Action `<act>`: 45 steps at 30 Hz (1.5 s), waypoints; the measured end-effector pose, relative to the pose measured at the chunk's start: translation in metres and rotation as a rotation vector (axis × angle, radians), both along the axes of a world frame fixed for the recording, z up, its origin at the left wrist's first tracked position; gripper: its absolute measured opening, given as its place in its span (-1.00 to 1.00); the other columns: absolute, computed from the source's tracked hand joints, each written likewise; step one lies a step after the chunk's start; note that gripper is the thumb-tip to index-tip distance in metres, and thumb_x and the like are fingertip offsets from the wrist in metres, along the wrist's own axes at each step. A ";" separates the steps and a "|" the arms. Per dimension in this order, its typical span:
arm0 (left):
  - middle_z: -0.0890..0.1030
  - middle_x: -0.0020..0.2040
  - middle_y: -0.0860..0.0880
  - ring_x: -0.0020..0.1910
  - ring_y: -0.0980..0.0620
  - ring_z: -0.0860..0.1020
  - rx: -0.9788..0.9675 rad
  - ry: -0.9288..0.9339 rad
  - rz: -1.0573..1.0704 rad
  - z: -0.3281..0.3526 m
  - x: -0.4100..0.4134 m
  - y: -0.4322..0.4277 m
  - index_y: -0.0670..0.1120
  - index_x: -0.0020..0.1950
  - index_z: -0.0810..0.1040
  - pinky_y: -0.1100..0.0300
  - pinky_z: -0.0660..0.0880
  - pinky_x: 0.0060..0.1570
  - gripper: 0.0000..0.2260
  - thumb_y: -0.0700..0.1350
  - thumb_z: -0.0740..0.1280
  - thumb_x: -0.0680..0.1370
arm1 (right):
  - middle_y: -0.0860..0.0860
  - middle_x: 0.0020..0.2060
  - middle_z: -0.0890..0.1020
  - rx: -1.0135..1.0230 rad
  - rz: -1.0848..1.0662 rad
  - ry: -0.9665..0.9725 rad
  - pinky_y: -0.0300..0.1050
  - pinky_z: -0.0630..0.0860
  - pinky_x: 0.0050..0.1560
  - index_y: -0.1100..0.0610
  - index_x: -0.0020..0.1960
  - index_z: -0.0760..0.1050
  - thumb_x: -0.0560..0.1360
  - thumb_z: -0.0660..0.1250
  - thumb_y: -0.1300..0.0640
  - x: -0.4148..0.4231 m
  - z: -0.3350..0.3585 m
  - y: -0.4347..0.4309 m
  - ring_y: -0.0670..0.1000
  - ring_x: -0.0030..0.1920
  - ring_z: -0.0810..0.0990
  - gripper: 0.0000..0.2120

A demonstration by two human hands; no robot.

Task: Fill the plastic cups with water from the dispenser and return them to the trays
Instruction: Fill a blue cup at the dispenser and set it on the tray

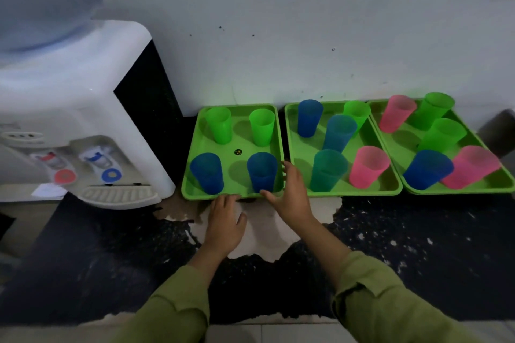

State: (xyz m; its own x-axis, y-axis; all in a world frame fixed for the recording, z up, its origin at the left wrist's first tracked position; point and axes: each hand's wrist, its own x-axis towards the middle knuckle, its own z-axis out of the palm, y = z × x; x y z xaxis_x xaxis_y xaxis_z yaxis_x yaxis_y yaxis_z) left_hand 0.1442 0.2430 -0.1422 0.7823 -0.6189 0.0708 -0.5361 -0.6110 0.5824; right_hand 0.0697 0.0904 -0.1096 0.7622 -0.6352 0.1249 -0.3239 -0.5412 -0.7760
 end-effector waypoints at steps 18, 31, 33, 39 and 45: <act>0.45 0.11 0.02 0.17 0.08 0.39 -0.216 0.030 -0.039 0.015 0.056 0.094 -0.09 0.19 0.47 0.26 0.33 0.18 -0.74 -0.17 0.34 0.51 | 0.17 0.23 0.44 0.015 -0.098 0.070 -0.10 0.39 0.17 0.25 0.34 0.25 0.29 0.54 0.13 0.053 0.018 0.025 0.15 0.24 0.44 -0.26; 0.54 0.07 -0.02 0.10 0.05 0.49 -0.265 0.035 -0.129 0.009 0.130 0.208 -0.10 0.13 0.51 0.23 0.38 0.18 -0.78 -0.19 0.36 0.49 | -0.02 0.11 0.42 0.057 -0.106 -0.150 -0.23 0.43 0.09 0.16 0.26 0.28 0.23 0.58 0.07 0.087 0.032 0.194 -0.05 0.13 0.45 -0.26; 0.57 0.04 -0.05 0.06 0.02 0.53 -0.292 0.074 -0.069 0.009 0.143 0.232 -0.12 0.09 0.54 0.14 0.44 0.15 -0.81 -0.22 0.36 0.48 | -0.03 0.10 0.43 0.086 -0.083 -0.157 -0.34 0.37 0.05 0.15 0.27 0.27 0.24 0.58 0.08 0.099 0.026 0.224 -0.07 0.11 0.45 -0.27; 0.57 -0.05 -0.07 -0.03 -0.07 0.57 -0.397 0.106 0.125 0.016 0.184 0.292 -0.17 0.01 0.55 0.05 0.51 0.04 -0.86 -0.30 0.34 0.48 | -0.04 0.16 0.44 0.139 0.000 -0.100 -0.22 0.43 0.16 0.13 0.30 0.28 0.24 0.57 0.02 0.140 0.010 0.295 -0.07 0.19 0.46 -0.25; 0.60 -0.01 -0.10 -0.04 -0.02 0.56 -0.467 0.104 0.220 0.038 0.225 0.316 -0.17 0.05 0.53 0.17 0.45 0.01 -0.87 -0.27 0.31 0.51 | 0.03 0.22 0.45 0.090 0.003 -0.005 -0.29 0.33 0.12 0.12 0.32 0.31 0.29 0.51 -0.02 0.190 0.014 0.339 0.01 0.23 0.45 -0.30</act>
State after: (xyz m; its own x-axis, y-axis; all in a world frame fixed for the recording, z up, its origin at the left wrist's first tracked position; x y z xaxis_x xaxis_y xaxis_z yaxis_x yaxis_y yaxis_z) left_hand 0.3690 0.5592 -0.1046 0.9076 -0.3604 0.2153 -0.3497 -0.3652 0.8627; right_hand 0.2593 0.4295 -0.0959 0.7637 -0.6416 0.0714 -0.3179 -0.4700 -0.8234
